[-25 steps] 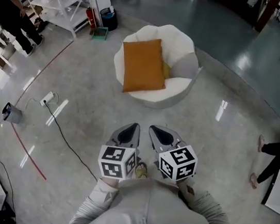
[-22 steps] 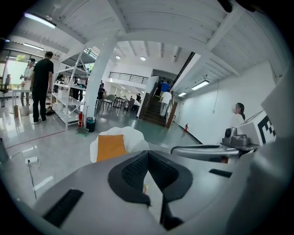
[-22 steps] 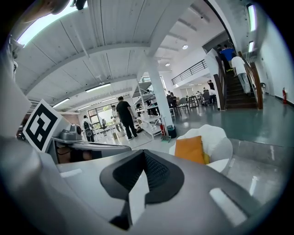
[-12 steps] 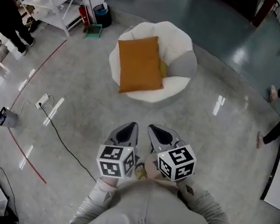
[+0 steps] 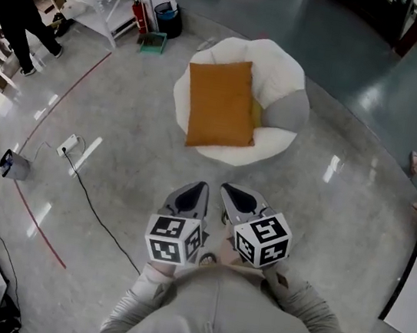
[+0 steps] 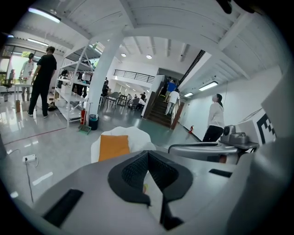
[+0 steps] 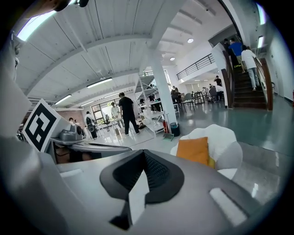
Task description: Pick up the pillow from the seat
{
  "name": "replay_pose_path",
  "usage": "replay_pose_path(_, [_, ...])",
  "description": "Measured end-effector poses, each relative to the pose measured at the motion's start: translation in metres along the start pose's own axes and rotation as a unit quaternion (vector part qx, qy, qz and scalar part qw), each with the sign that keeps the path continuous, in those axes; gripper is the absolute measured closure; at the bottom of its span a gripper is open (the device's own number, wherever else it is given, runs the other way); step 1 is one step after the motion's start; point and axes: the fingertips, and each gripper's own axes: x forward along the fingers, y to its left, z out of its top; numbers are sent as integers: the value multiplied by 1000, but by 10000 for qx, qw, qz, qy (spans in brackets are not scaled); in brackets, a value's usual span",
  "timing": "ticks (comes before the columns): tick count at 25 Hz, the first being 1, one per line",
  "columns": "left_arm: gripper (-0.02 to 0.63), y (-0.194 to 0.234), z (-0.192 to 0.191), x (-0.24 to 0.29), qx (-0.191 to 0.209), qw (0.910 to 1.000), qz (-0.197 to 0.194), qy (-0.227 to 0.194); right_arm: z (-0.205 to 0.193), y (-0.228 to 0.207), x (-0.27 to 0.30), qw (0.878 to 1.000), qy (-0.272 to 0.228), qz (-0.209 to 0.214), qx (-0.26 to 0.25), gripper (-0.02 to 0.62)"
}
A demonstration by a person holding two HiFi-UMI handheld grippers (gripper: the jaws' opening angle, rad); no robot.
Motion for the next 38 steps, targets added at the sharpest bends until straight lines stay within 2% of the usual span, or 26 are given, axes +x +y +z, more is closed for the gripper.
replay_pose_path(14, [601,31,84,122,-90,9999,91,65,86,-118,89,9999,128,21,-82,595])
replay_pose_path(24, [601,56,135,214,-236,9990,378,38,130,-206,140,9995,247,93,-165,595])
replay_pose_path(30, [601,72,146,254,-321,9978,568,133,138,-248,162,9995,301,76,-82,595])
replay_pose_path(38, [601,92,153,290,-391,9960,739,328,133,-278,185,9986,520,86,65,595])
